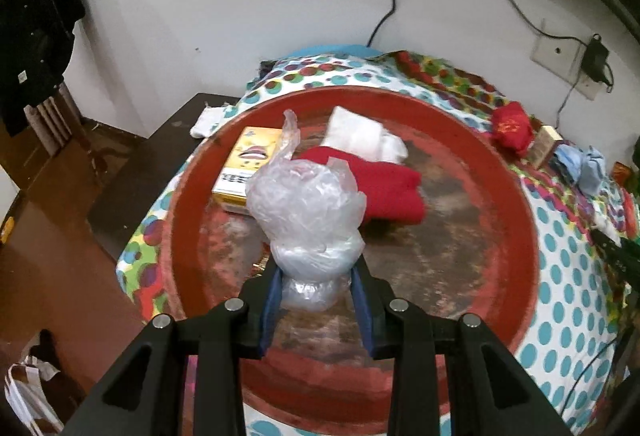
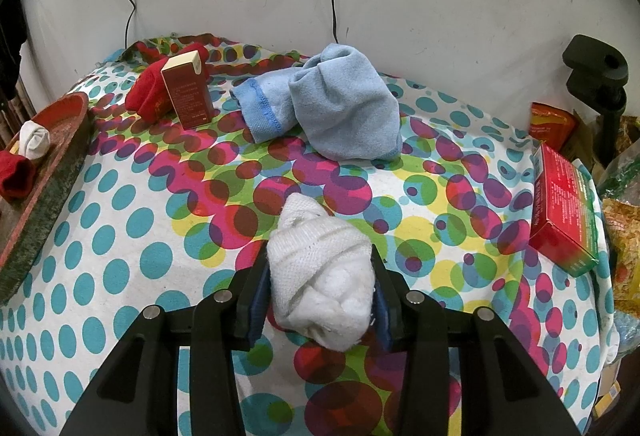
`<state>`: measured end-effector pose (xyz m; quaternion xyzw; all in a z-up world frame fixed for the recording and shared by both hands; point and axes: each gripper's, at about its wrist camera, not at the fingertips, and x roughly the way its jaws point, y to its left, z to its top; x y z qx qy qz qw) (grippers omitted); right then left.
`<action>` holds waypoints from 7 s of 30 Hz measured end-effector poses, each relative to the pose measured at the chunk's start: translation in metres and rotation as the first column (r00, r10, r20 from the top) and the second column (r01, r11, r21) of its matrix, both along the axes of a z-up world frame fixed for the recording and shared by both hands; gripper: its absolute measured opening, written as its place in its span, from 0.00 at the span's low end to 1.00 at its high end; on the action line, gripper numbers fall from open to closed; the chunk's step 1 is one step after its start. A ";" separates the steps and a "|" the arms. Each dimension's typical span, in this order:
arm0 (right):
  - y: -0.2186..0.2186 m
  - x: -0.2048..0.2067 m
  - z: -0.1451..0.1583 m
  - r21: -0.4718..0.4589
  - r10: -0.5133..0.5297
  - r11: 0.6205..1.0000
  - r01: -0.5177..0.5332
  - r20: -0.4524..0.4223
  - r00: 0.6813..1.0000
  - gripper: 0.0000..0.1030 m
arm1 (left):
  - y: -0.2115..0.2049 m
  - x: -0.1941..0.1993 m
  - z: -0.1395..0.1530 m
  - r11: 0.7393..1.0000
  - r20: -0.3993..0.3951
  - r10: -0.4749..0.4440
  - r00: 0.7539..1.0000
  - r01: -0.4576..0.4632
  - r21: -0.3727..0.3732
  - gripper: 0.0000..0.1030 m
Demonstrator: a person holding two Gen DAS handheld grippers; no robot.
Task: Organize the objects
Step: 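Carry the plastic bag with the left gripper onto the red tray and release, then withdraw the open left gripper from the tray, then carry the white sock with the right gripper onto the tray and release, then grasp a light blue sock with the right gripper while the left grasps another blue sock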
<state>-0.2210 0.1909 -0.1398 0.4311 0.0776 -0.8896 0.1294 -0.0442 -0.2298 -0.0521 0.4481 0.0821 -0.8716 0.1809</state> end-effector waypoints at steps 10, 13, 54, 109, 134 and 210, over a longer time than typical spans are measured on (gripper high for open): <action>0.000 0.000 0.000 0.001 -0.001 1.000 0.001 0.000 1.000 0.40 | -0.025 -0.006 -0.013 0.999 0.046 0.029 0.999 -0.028 -0.017 0.32; 0.000 0.000 0.000 0.004 0.000 1.000 0.000 -0.001 1.000 0.40 | -0.031 -0.006 -0.016 0.999 0.058 0.037 0.998 -0.037 -0.010 0.33; 0.000 -0.001 0.001 -0.006 -0.001 1.000 0.001 0.000 1.000 0.42 | 0.028 0.024 0.002 0.997 0.063 -0.063 0.996 0.060 0.047 0.52; 0.029 -0.001 0.012 -0.062 -0.071 0.995 0.073 0.034 0.997 0.37 | -0.025 0.126 0.020 0.999 -0.081 0.019 0.997 -0.016 0.035 0.52; -0.325 0.127 0.061 -0.133 0.518 0.850 -0.510 0.029 0.855 0.37 | -0.072 0.149 0.003 0.992 -0.054 0.117 0.992 -0.113 0.062 0.52; 0.023 0.012 0.020 -0.103 -0.007 0.995 0.000 -0.070 0.998 0.39 | 0.311 -0.321 -0.072 0.830 0.148 -0.541 0.828 0.554 -0.064 0.59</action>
